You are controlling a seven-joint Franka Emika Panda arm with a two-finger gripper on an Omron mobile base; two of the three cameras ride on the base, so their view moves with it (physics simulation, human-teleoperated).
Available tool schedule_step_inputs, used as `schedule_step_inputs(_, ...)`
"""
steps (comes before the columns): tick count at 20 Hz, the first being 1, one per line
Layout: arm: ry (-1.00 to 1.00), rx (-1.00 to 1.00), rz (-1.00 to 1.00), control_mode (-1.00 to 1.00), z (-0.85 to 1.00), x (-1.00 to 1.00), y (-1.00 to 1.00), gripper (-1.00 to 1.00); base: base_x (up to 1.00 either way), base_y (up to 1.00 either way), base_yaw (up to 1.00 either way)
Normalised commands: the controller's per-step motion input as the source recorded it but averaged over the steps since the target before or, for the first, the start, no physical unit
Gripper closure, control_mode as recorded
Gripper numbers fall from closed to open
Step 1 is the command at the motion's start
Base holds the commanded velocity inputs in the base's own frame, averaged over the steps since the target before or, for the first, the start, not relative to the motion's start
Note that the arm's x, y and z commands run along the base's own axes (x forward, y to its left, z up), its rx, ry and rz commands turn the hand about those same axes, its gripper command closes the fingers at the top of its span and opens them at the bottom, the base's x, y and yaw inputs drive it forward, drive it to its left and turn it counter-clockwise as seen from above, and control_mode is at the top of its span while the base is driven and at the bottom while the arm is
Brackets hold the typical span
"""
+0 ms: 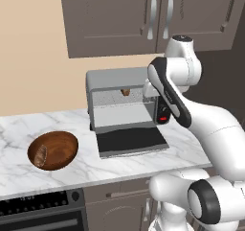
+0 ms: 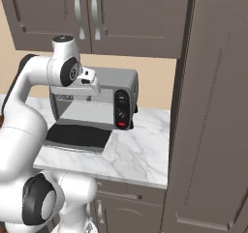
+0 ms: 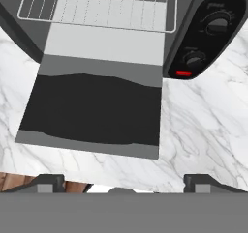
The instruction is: Pick up the heated bread from the toaster oven and place it in the bowl. Then move the bread bowl to the dining counter.
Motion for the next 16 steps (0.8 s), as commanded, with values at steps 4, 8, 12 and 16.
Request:
schedule_step_inputs(4, -0.17, 0.0, 0.0, -1.0, -0.08, -0.46, 0.09, -1.0, 0.0, 0.0, 0.0)
schedule_step_inputs(8, -0.1, 0.0, 0.0, -1.0, -0.85, -0.21, 0.33, -1.0, 0.0, 0.0, 0.0)
schedule_step_inputs(12, -0.24, 0.05, -0.03, -1.0, -0.34, -0.03, 0.18, -1.0, 0.0, 0.0, 0.0)
schedule_step_inputs(16, -0.39, 0.08, -0.07, -1.0, 0.02, 0.09, 0.23, -1.0, 0.0, 0.0, 0.0)
